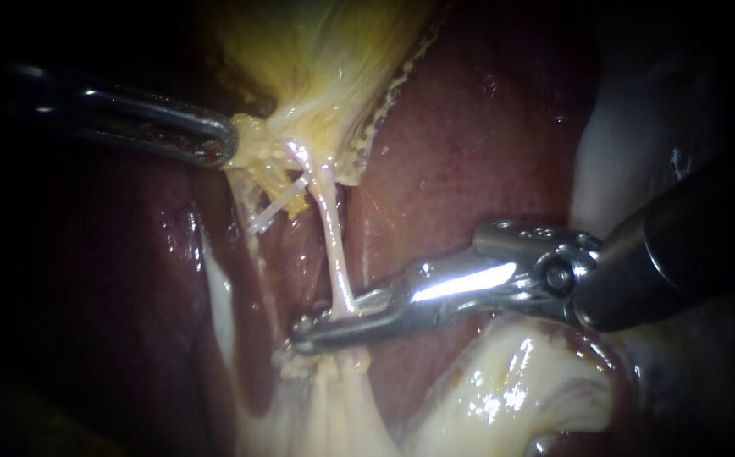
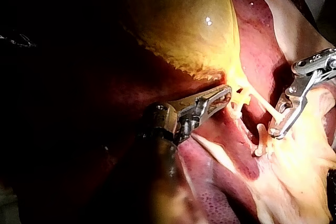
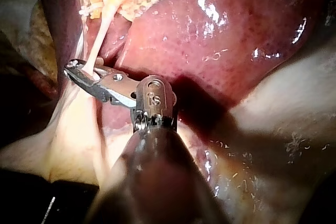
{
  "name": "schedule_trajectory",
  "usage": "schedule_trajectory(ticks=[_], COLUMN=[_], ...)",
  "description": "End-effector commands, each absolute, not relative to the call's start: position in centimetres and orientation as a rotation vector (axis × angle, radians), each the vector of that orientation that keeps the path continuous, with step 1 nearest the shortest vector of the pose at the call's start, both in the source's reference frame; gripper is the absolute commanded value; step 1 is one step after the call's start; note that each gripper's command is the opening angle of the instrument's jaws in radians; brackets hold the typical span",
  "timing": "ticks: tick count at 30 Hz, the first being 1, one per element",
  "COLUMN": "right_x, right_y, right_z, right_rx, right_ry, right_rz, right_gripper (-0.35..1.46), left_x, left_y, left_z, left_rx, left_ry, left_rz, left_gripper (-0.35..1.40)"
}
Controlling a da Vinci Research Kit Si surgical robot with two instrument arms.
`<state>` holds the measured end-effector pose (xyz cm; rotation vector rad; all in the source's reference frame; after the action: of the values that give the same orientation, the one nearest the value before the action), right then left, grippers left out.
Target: Going back first clip right tube
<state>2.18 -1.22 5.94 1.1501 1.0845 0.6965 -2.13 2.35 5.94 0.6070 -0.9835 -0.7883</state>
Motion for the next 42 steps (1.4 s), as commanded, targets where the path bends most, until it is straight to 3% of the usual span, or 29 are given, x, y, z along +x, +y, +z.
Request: schedule_trajectory(ticks=[1,4,5,8,12,19,24,31,33,38,42], right_x=[2.18,2.19,2.21,2.25,2.29,2.28,2.13,1.83,1.73,1.48,1.31], right_y=[-1.22,-1.21,-1.22,-1.23,-1.31,-1.36,-1.38,-1.30,-1.25,-1.09,-1.01], right_z=[5.94,5.95,5.95,5.98,6.05,6.11,6.08,5.95,5.87,5.68,5.57], right_rx=[1.147,1.138,1.112,1.081,1.011,0.761,0.601,0.469,0.454,0.391,0.367], right_ry=[1.088,1.095,1.115,1.137,1.175,1.266,1.314,1.349,1.336,1.203,1.123], right_rz=[0.690,0.674,0.642,0.602,0.552,0.496,0.390,0.272,0.256,0.173,0.185], right_gripper=[-0.35,-0.30,-0.08,0.27,0.43,0.50,0.50,0.50,0.50,0.50,0.50], left_x=[-2.13,-2.12,-2.12,-2.12,-2.12,-2.12,-2.11,-2.08,-2.08,-2.07,-2.07], left_y=[2.35,2.35,2.35,2.35,2.34,2.33,2.33,2.32,2.32,2.32,2.32], left_z=[5.95,5.95,5.95,5.95,5.96,5.97,5.99,6.00,6.00,6.02,6.02], left_rx=[0.607,0.608,0.608,0.608,0.607,0.603,0.602,0.603,0.603,0.606,0.605], left_ry=[-0.984,-0.984,-0.984,-0.984,-0.984,-0.985,-0.985,-0.985,-0.985,-0.984,-0.984], left_rz=[-0.788,-0.788,-0.788,-0.788,-0.787,-0.782,-0.781,-0.779,-0.779,-0.783,-0.783], left_gripper=[-0.35,-0.35,-0.35,-0.35,-0.35,-0.35,-0.35,-0.35,-0.35,-0.35,-0.35])
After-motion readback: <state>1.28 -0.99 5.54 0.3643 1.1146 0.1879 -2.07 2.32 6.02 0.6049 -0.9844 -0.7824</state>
